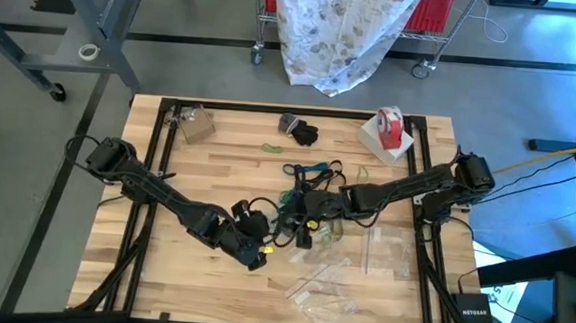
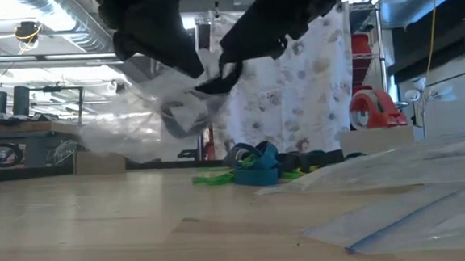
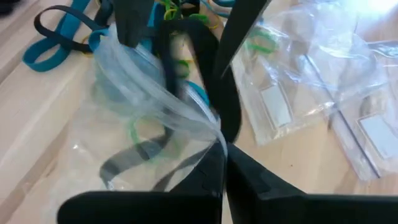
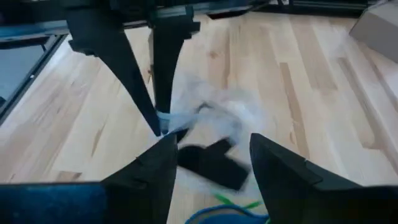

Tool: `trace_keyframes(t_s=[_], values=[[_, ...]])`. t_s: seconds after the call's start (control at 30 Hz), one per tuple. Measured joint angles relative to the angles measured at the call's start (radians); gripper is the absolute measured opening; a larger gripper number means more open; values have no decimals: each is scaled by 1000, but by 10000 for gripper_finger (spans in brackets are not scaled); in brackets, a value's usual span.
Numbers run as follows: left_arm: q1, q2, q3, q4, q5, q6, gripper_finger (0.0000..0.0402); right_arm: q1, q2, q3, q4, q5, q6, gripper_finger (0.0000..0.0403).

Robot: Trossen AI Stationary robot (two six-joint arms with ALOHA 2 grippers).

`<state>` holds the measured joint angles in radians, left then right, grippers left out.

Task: Sort rubber bands
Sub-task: Put the black rubber band into the transparent zip bag

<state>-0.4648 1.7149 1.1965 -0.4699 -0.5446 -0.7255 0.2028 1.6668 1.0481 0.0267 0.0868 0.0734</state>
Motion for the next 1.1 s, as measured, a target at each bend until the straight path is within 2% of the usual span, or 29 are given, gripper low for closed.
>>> trace_keyframes(t_s=[0.27,0.47,0.63,0.73,0.87,1.0,1.1], values=[[0,0,0,15,-4,15,0,0,-7,0,25,52,-8,195],[-11,0,0,4,-5,19,0,34,-104,2,-192,60,-80,195],[-11,0,0,7,-6,17,0,98,-111,-2,-344,50,-119,195],[-10,0,0,9,-17,-1,0,156,-81,-32,-310,52,-138,195],[-6,0,0,21,-30,-30,0,207,-20,-90,-200,108,-112,195],[0,0,0,62,-49,-30,0,224,42,-110,-121,181,-53,195],[3,0,-1,73,-55,-22,0,213,77,-111,-98,163,12,195]])
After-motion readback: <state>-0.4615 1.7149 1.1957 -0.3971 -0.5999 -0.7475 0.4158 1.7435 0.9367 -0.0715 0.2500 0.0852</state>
